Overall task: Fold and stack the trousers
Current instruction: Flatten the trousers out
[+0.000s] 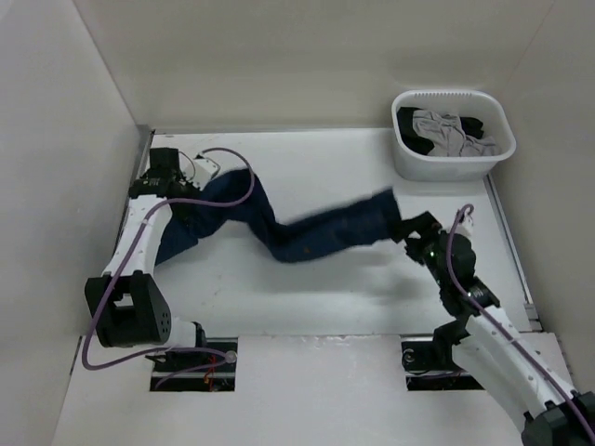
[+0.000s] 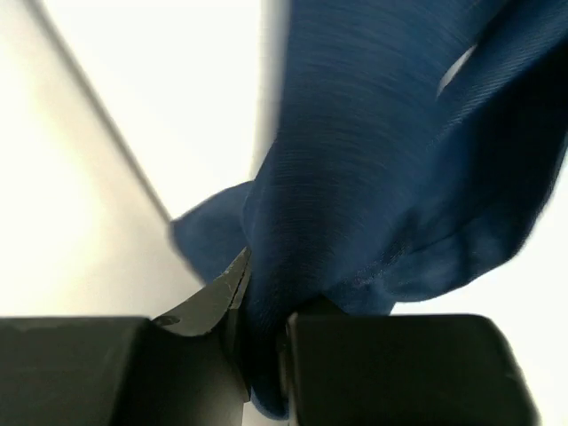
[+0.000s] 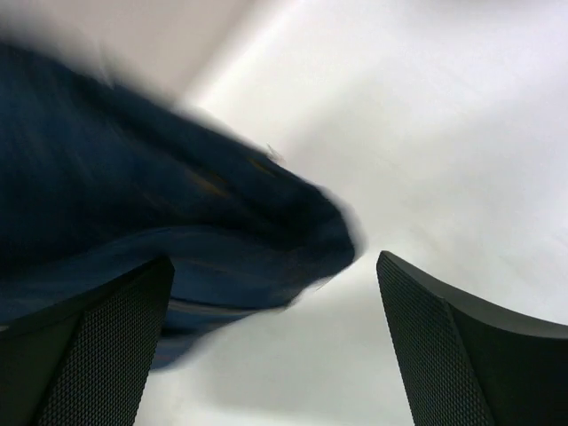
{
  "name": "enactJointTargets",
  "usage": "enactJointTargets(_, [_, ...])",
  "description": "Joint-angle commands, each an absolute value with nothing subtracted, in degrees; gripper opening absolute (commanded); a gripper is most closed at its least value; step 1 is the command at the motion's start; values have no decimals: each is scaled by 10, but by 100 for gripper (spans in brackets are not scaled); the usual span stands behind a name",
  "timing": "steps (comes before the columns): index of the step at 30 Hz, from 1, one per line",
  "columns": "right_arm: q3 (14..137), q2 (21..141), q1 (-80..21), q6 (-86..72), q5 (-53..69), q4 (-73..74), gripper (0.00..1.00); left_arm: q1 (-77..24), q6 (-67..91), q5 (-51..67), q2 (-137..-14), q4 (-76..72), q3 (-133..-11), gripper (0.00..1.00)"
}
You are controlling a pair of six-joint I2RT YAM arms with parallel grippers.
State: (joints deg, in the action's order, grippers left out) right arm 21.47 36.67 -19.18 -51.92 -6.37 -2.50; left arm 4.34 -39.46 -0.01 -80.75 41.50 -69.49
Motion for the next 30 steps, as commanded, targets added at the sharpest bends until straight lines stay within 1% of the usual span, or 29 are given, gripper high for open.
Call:
enactJointTargets(1, [228, 253, -196, -647, -240, 181, 100, 21, -399, -5, -764, 411, -658, 5])
enactJointTargets(3, [272, 252, -203, -639, -298, 251, 100, 13, -401, -17, -752, 403, -630, 6])
enactJointTargets(5, [307, 285, -212, -624, -320, 266, 100, 10, -404, -22, -750, 400, -618, 6])
enactJointTargets(6, [341, 340, -228, -591, -311, 254, 100, 9, -407, -28, -744, 398, -607, 6])
enactJointTargets(7, [352, 364, -233, -581, -304, 249, 100, 9, -408, -29, -743, 398, -605, 6])
enactJointTargets(9, [394, 447, -263, -573, -263, 251, 100, 11, -410, -33, -738, 396, -599, 7])
enactJointTargets(11, [426, 499, -291, -612, -234, 312, 100, 12, -412, -42, -731, 396, -598, 7])
enactJointTargets(13, [433, 505, -320, -676, -236, 391, 100, 14, -414, -44, -726, 396, -596, 7])
enactJointTargets(14, [416, 487, -342, -701, -243, 411, 100, 16, -416, -45, -719, 396, -592, 7])
enactJointTargets(16, [385, 466, -365, -702, -231, 420, 100, 19, -418, -45, -709, 396, -582, 9])
enactJointTargets(18, [368, 467, -378, -698, -194, 432, 100, 19, -423, -44, -709, 399, -575, 13])
enactJointTargets(19, [359, 474, -385, -700, -166, 446, 100, 19, -427, -44, -712, 401, -570, 17])
enactJointTargets(20, [350, 477, -392, -710, -147, 455, 100, 19, -428, -45, -713, 401, -569, 18])
enactJointTargets(21, [335, 478, -405, -738, -133, 466, 100, 22, -432, -46, -715, 401, -568, 22])
enactJointTargets(23, [289, 440, -426, -835, -133, 486, 100, 30, -436, -46, -715, 402, -570, 33])
enactJointTargets(24, [282, 432, -427, -846, -134, 485, 100, 34, -439, -45, -713, 403, -571, 36])
enactJointTargets(25, [257, 408, -426, -877, -134, 468, 100, 38, -444, -44, -711, 405, -573, 45])
enactJointTargets(26, [234, 397, -416, -888, -128, 448, 100, 44, -450, -43, -709, 410, -575, 56])
enactJointTargets(27, [215, 395, -400, -891, -118, 428, 100, 50, -453, -41, -708, 414, -577, 61])
enactJointTargets(28, [209, 396, -395, -892, -111, 423, 100, 52, -455, -39, -708, 417, -579, 64])
enactJointTargets(30, [183, 406, -378, -900, -71, 376, 100, 60, -464, -33, -709, 429, -582, 66])
